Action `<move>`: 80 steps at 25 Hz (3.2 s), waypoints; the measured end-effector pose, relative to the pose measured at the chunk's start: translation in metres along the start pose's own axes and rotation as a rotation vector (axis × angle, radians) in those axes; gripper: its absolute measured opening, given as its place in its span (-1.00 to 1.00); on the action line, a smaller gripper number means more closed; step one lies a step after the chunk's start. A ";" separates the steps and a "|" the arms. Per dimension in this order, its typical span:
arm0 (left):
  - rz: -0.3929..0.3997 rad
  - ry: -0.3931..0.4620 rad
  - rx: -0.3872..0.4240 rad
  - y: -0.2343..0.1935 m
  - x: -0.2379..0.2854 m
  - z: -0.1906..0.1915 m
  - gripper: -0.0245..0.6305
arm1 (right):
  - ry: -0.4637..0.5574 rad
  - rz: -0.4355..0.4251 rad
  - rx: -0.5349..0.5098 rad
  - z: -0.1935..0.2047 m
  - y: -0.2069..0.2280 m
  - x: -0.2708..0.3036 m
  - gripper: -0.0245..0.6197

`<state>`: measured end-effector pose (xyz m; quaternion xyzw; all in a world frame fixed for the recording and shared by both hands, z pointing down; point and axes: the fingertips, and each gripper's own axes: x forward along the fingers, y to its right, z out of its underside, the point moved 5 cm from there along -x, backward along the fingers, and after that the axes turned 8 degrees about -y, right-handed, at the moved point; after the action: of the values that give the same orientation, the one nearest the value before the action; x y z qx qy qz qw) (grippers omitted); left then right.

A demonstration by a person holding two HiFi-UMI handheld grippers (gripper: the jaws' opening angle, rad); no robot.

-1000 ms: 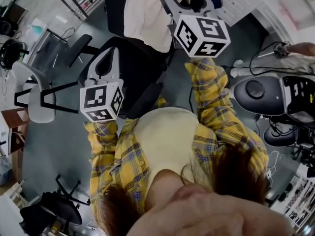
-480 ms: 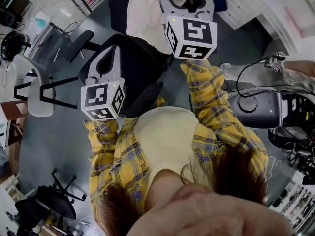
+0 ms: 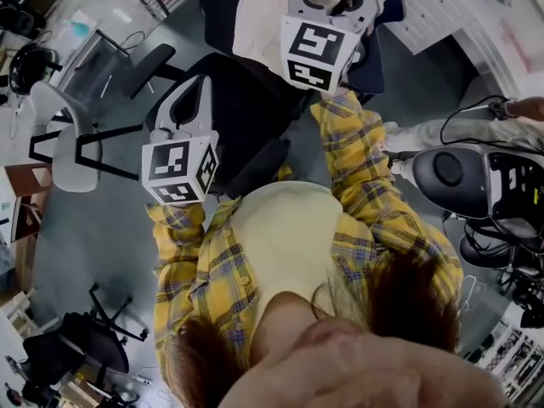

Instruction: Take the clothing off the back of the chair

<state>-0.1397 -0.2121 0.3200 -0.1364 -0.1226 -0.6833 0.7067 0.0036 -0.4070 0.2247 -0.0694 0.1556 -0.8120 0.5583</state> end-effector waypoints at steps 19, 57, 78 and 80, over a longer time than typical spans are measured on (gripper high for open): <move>0.016 0.009 -0.017 -0.017 -0.009 0.001 -0.92 | -0.041 0.131 -0.027 -0.001 0.012 -0.001 -0.38; -0.155 0.077 -0.115 -0.050 -0.082 0.019 -0.92 | 0.307 -0.383 -0.096 -0.079 -0.110 -0.132 -0.69; -0.288 0.054 -0.149 -0.062 -0.105 0.037 -0.92 | 0.183 -0.599 0.093 -0.037 -0.138 -0.124 -0.69; -0.291 0.054 -0.151 -0.063 -0.104 0.037 -0.92 | 0.175 -0.603 0.098 -0.035 -0.137 -0.123 -0.69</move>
<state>-0.2059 -0.1036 0.3184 -0.1514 -0.0704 -0.7890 0.5912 -0.0827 -0.2418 0.2444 -0.0153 0.1360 -0.9503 0.2796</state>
